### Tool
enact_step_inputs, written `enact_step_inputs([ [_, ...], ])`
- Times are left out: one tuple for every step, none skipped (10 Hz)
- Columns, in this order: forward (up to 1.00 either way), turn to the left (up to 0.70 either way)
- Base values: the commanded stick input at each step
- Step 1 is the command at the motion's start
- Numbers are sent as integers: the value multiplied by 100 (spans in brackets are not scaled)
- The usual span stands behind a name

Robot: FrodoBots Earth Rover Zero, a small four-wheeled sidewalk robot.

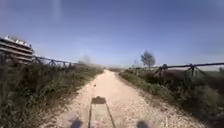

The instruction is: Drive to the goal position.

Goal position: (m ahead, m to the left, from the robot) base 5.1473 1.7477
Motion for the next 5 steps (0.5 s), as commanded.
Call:
enact_step_inputs([
  [70, 0],
  [70, 0],
  [70, 0],
  [70, 0],
  [70, 0],
])
